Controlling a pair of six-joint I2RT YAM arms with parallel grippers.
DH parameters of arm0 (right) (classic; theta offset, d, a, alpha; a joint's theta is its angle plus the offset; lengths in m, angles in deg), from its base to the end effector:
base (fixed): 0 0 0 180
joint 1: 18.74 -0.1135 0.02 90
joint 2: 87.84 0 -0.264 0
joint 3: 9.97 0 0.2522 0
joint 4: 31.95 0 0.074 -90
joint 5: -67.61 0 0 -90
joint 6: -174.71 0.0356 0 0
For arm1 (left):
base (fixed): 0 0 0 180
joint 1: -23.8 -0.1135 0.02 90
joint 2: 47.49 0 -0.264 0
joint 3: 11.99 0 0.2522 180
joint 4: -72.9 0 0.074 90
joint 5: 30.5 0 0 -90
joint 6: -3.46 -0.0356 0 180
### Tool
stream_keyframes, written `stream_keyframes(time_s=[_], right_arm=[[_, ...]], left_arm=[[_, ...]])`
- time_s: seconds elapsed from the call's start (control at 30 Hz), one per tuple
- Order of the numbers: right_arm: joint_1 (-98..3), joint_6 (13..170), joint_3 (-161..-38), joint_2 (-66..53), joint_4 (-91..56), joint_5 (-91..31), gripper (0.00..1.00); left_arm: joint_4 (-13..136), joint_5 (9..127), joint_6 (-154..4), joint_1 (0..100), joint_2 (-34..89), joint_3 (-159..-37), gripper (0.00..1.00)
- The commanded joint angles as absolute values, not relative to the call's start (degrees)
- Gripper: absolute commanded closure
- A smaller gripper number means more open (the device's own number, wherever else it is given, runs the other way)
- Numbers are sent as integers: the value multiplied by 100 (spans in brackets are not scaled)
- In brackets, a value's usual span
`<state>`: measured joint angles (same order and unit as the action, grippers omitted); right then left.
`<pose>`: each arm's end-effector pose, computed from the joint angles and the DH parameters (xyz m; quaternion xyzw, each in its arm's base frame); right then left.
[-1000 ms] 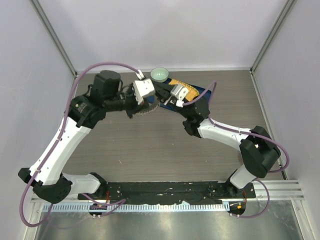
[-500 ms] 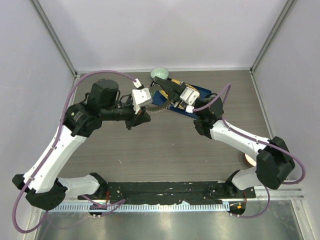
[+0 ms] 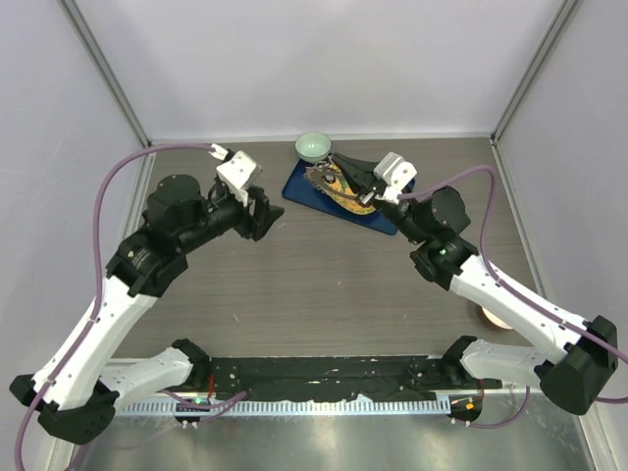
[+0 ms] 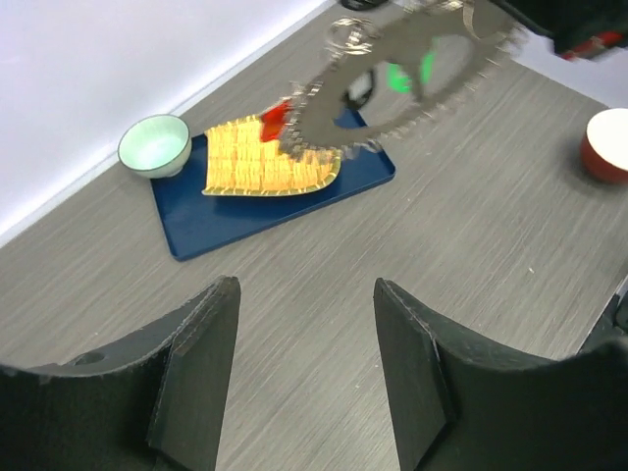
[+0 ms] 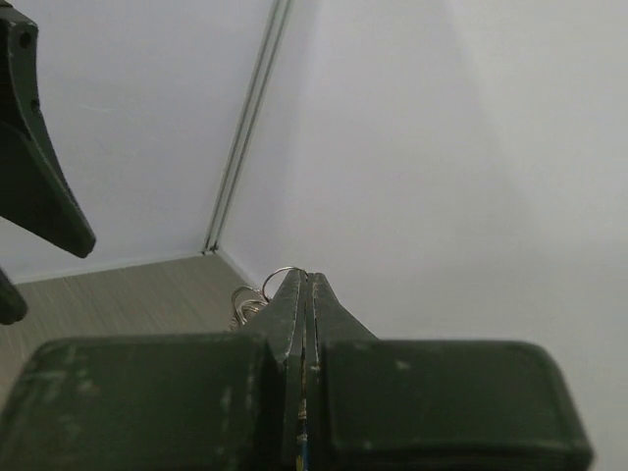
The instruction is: Remove the keys from the keyring
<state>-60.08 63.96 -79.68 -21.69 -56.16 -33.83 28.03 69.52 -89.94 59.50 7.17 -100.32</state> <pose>0.1915 0.1779 0.4214 -0.3383 0.3965 0.2029 0.8289 0.1459 -0.1125 0.4475 0.3098 0.7069 -0.2407 0.5886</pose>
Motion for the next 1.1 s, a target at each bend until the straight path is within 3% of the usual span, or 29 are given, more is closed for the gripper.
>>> stream_keyframes(time_s=[0.0,0.1,0.23,0.9,1.07], right_arm=[[-6207,6863,-8236,-2613,-4352,-2303,99],[-6330,6959,-8428,-2702,-3578,-1767,99],[-6497,7039,-8728,-2763,-2577,-1528,99],[-7341,8067,-8587,-2675,-2355,-526,99],[-7402,8137,-8500,-2754,-2425,-561,99]], left_arm=[[3032,6776,-8374,5922,1113,-10344,39],[3127,7082,-8267,5922,1175,-10170,37],[4399,7680,-8382,5922,780,-9318,34],[4878,9438,-7713,5878,1324,-9299,35],[4597,9255,-8021,5878,1421,-9255,35]])
